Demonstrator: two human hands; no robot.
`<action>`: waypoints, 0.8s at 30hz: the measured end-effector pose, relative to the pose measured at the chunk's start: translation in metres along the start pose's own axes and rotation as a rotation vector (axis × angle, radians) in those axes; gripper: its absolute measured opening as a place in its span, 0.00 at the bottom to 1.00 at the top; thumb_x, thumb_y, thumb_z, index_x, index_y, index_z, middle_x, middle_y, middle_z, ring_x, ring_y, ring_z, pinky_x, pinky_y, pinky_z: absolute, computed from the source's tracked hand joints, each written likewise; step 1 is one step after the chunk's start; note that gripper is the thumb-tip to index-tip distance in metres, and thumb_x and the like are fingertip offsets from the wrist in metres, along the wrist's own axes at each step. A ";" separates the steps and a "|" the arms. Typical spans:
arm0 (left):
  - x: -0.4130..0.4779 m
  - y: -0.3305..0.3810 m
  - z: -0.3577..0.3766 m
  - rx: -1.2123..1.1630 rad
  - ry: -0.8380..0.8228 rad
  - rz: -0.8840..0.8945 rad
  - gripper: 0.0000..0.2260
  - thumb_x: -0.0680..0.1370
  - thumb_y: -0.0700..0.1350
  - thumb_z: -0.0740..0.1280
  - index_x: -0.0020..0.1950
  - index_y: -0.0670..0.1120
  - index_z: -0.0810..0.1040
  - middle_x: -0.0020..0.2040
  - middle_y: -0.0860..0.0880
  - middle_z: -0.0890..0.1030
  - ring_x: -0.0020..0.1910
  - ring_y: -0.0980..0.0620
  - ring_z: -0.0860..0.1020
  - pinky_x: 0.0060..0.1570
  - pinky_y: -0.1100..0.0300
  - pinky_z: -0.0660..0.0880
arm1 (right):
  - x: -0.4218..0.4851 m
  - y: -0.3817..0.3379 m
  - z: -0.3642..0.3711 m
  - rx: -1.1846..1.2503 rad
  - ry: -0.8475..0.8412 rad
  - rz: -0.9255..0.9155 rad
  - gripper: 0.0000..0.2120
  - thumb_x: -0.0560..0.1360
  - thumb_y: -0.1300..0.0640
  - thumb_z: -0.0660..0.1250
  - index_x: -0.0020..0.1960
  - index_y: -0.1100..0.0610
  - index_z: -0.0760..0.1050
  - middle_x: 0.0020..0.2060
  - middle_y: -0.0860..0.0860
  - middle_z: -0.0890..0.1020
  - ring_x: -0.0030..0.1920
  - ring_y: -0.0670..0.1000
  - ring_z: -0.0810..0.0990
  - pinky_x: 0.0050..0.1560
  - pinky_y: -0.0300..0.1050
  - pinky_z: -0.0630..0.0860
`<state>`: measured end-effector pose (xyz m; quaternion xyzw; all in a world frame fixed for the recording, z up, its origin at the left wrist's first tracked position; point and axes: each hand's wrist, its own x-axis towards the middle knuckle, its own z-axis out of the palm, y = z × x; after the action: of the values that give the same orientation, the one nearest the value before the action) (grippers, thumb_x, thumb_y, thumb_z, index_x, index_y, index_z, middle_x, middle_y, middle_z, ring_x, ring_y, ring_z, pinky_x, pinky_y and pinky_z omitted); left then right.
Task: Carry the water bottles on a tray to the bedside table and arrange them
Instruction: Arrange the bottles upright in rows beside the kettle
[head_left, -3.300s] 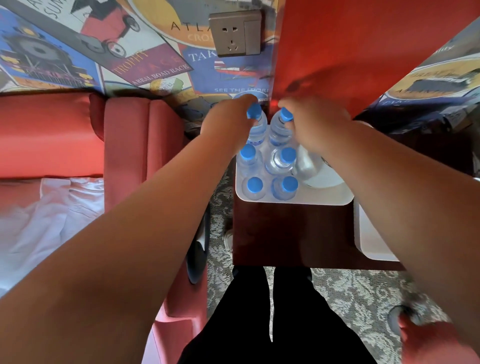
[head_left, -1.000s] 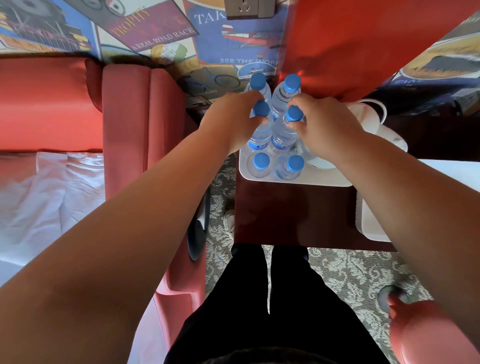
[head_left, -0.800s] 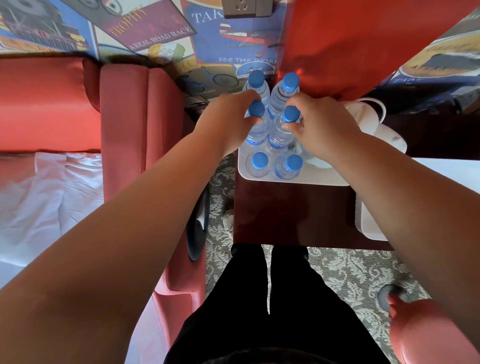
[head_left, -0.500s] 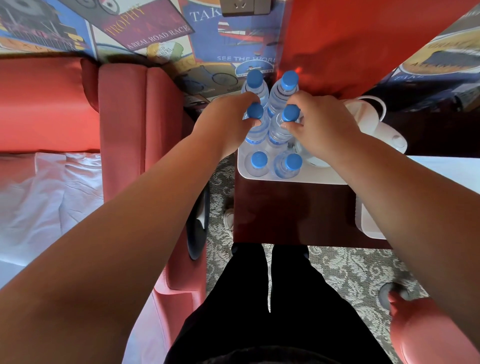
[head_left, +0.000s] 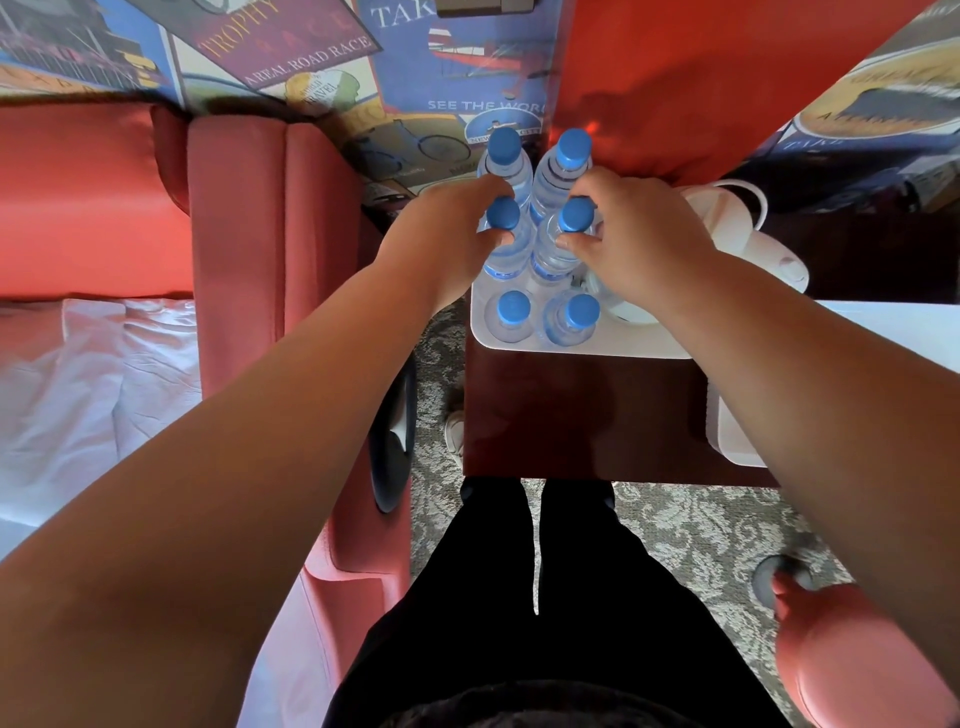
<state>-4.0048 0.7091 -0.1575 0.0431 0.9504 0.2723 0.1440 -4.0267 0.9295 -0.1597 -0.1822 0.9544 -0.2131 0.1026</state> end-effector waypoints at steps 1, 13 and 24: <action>0.000 0.000 0.000 0.001 0.001 -0.001 0.13 0.76 0.50 0.67 0.61 0.54 0.73 0.52 0.52 0.82 0.51 0.46 0.79 0.51 0.46 0.75 | 0.000 0.000 0.000 0.002 0.003 0.002 0.17 0.74 0.47 0.71 0.58 0.55 0.74 0.40 0.55 0.81 0.43 0.61 0.79 0.40 0.52 0.73; -0.054 0.011 0.011 0.041 0.215 0.138 0.20 0.78 0.59 0.66 0.64 0.49 0.76 0.59 0.49 0.76 0.53 0.45 0.78 0.50 0.51 0.75 | -0.066 -0.013 0.000 0.066 0.119 0.040 0.23 0.73 0.32 0.62 0.53 0.52 0.70 0.42 0.45 0.73 0.39 0.51 0.73 0.37 0.46 0.68; -0.038 0.018 0.017 0.097 0.024 0.002 0.20 0.76 0.56 0.69 0.66 0.50 0.76 0.55 0.44 0.83 0.55 0.40 0.79 0.53 0.49 0.74 | -0.054 0.004 0.010 -0.074 -0.031 0.027 0.21 0.78 0.42 0.65 0.59 0.57 0.72 0.42 0.58 0.81 0.45 0.62 0.79 0.37 0.50 0.68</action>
<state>-3.9630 0.7266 -0.1526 0.0479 0.9641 0.2267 0.1299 -3.9759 0.9499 -0.1637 -0.1761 0.9623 -0.1735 0.1136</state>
